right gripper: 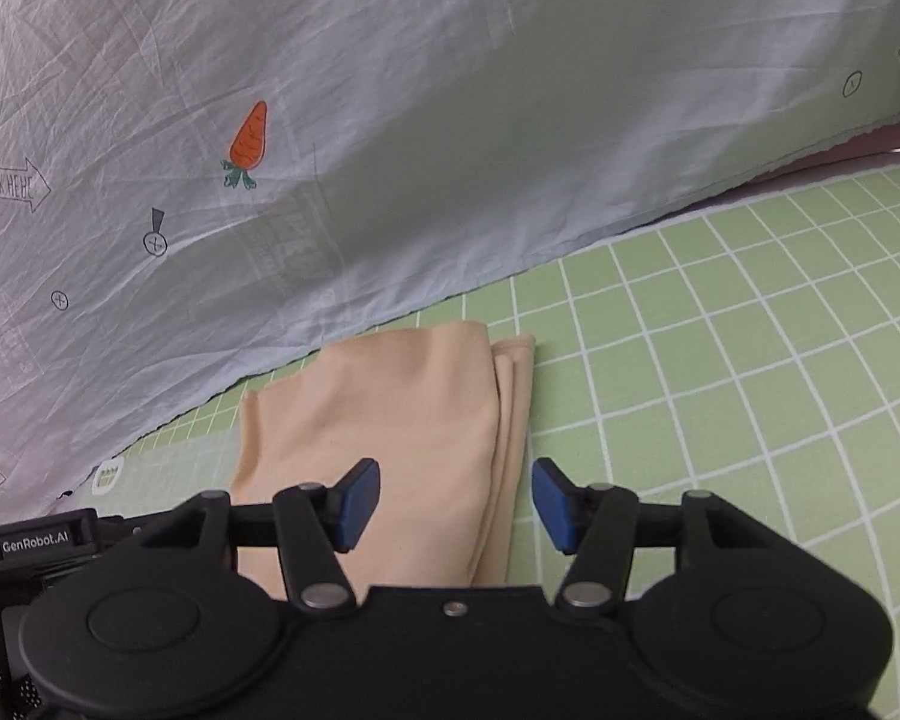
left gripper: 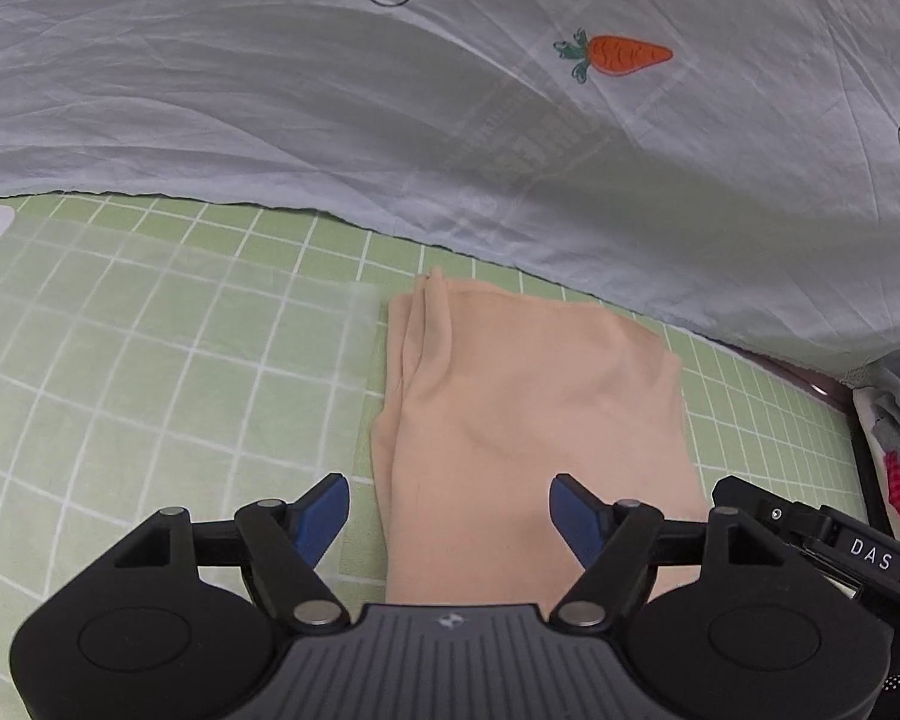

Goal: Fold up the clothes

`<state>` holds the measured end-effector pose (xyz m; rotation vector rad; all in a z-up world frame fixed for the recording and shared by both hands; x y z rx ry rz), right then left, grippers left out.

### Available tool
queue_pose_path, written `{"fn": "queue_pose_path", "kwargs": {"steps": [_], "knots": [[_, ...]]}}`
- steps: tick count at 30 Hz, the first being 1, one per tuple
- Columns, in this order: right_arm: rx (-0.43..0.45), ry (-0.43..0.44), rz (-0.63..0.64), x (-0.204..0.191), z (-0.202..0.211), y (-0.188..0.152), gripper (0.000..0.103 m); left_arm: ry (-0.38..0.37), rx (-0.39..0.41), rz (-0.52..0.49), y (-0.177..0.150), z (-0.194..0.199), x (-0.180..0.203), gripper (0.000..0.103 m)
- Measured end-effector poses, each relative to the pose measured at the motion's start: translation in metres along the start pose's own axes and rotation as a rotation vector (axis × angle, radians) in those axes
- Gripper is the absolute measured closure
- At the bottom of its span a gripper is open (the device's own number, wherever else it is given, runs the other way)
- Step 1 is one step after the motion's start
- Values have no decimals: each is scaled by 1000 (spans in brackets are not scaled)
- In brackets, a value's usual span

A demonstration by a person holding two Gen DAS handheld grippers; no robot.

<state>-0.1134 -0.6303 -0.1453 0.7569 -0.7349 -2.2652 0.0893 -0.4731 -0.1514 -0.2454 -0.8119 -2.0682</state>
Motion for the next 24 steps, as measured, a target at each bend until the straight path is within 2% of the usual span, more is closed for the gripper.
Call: {"fn": "queue_pose_path", "kwargs": {"steps": [5, 9, 12, 14, 15, 16, 17, 20, 21, 22, 24], "knots": [[-58, -12, -8, 0, -35, -4, 43, 22, -61, -33, -5, -32, -1, 29], [-71, -16, 7, -2, -54, -2, 40, -14, -45, -1, 2, -43, -4, 26], [-65, -27, 54, -9, -61, 0, 35, -24, -27, -14, 3, -46, -2, 26], [-64, -27, 86, -14, -62, 0, 36, -29, -17, -11, 3, -47, 0, 26], [-63, -19, 92, -16, -62, 0, 40, -38, -15, -8, 2, -47, 0, 30], [-63, -7, 87, -16, -62, -1, 47, -58, -22, 6, 2, -48, -1, 42], [-63, 5, 78, -15, -62, -1, 49, -84, -34, 32, 1, -48, -1, 49], [-59, 26, 43, -12, -58, 0, 61, -111, -31, 85, -3, -45, -3, 62], [-58, 31, 48, -13, -56, 0, 68, -121, -35, 89, -4, -44, -1, 69], [-63, 36, 55, -16, -53, 0, 74, -127, -40, 92, -6, -41, 1, 71], [-77, 43, 74, -22, -46, -1, 79, -125, -58, 50, -12, -31, 11, 74]]}}
Point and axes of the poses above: each gripper's, at about its wrist camera, not at the fingertips, and z roughly against the way its jaws point, x to its right, y to its top, the point moved 4 cm from there along -z, roughly the way its jaws point, and after that the axes turned 10 degrees about z, right-handed, at the moved point
